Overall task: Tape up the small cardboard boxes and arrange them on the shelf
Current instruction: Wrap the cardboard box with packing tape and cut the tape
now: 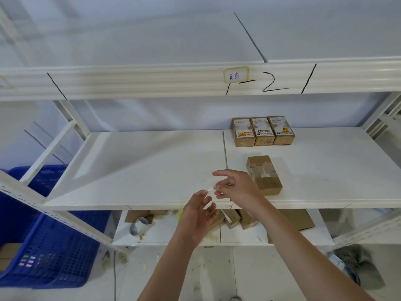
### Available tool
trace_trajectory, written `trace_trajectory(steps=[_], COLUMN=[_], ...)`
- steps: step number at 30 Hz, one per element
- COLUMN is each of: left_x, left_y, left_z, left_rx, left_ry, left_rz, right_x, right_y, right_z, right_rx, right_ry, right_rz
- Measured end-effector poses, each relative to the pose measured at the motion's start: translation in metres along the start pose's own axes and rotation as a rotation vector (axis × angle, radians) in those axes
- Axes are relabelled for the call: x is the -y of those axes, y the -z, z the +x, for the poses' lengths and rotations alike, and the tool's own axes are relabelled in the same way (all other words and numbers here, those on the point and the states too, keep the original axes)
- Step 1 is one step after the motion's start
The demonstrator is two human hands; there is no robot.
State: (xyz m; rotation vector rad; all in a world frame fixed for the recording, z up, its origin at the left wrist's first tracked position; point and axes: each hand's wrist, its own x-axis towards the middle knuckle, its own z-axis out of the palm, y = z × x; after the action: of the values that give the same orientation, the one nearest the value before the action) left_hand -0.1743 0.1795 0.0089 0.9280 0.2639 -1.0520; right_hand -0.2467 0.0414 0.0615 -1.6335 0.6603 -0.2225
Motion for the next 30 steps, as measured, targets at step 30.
trace_trajectory(steps=[30], left_x=[-0.029], left_y=[-0.056], left_z=[0.019], left_rx=[-0.410], left_ry=[-0.264], left_rz=[0.233], right_x=[-0.007], right_y=[-0.021], right_z=[0.006], right_rx=[-0.130], right_ry=[0.337], right_rz=[-0.976])
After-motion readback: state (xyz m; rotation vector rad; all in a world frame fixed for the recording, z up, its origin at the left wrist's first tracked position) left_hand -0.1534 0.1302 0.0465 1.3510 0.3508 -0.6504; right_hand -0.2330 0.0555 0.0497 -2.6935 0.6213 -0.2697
